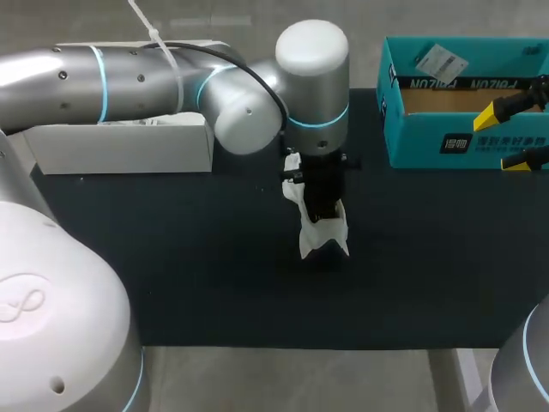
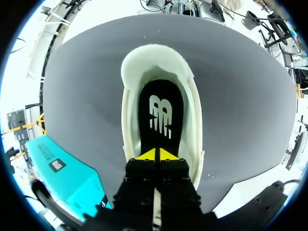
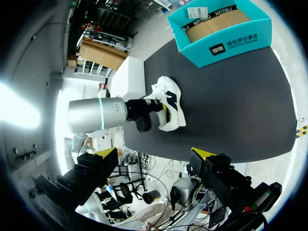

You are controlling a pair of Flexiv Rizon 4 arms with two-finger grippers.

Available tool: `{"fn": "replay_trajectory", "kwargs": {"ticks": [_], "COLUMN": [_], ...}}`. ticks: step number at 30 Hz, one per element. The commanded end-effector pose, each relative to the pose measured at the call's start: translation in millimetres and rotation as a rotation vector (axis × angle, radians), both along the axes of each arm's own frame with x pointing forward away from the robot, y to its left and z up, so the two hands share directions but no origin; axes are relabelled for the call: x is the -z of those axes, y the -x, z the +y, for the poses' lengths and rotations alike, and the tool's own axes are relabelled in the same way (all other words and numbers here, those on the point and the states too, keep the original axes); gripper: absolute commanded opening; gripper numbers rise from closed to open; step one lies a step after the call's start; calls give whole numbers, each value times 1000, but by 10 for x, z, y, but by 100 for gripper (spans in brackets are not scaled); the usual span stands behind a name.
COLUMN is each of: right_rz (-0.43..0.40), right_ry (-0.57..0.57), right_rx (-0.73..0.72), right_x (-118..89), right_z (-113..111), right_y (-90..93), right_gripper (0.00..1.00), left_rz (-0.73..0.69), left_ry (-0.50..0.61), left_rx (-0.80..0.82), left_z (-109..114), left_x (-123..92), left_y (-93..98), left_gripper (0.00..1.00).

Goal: Take the shoe out of the shoebox, open the shoe tongue, remove and reinsert the insole, then place the shoe into the shoebox

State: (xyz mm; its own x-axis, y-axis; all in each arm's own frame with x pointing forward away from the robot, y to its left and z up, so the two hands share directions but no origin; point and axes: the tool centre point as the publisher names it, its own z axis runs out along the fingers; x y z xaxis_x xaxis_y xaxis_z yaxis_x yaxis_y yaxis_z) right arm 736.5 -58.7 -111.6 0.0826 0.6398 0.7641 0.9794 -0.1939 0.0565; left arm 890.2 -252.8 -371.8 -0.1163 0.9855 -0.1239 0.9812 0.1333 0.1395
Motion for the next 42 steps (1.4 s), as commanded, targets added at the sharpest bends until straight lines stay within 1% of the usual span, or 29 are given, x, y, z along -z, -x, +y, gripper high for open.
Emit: {"fn": "replay_trajectory", "kwargs": {"ticks": [1, 7, 15, 19, 20, 22, 23, 24, 26, 27, 36, 42], "right_rz": [0, 0, 0, 0, 0, 0, 0, 0, 0, 0, 0, 0], "right_ry": [2, 2, 2, 2, 2, 2, 2, 2, 2, 2, 2, 2], "right_rx": [2, 2, 2, 2, 2, 2, 2, 2, 2, 2, 2, 2], "right_x": [7, 7, 7, 7, 7, 7, 7, 7, 7, 7, 7, 7], "right_z": [2, 2, 2, 2, 2, 2, 2, 2, 2, 2, 2, 2], "right_y": [4, 4, 4, 4, 4, 4, 4, 4, 4, 4, 4, 4], "right_gripper": [100, 100, 100, 100, 100, 100, 100, 100, 100, 100, 100, 100], "left_rz": [-29, -121, -168, -181, -177, -169, -167, -167, -167, -167, -179, -195], "left_ry": [-21, -48, -80, -85, -81, -69, -67, -68, -66, -66, -54, -47], "left_rx": [-18, -50, -30, -42, -48, -52, -51, -49, -43, -41, -24, -26], "left_z": [-25, 35, 109, 132, 134, 132, 125, 119, 111, 109, 138, 162], "left_x": [22, 13, -66, -58, -56, -53, -58, -59, -66, -69, -197, -285], "left_y": [-27, -52, -23, -67, -75, -78, -71, -58, -32, -23, 43, 13], "left_gripper": [0, 0, 0, 0, 8, 41, 53, 75, 99, 100, 100, 100]}}
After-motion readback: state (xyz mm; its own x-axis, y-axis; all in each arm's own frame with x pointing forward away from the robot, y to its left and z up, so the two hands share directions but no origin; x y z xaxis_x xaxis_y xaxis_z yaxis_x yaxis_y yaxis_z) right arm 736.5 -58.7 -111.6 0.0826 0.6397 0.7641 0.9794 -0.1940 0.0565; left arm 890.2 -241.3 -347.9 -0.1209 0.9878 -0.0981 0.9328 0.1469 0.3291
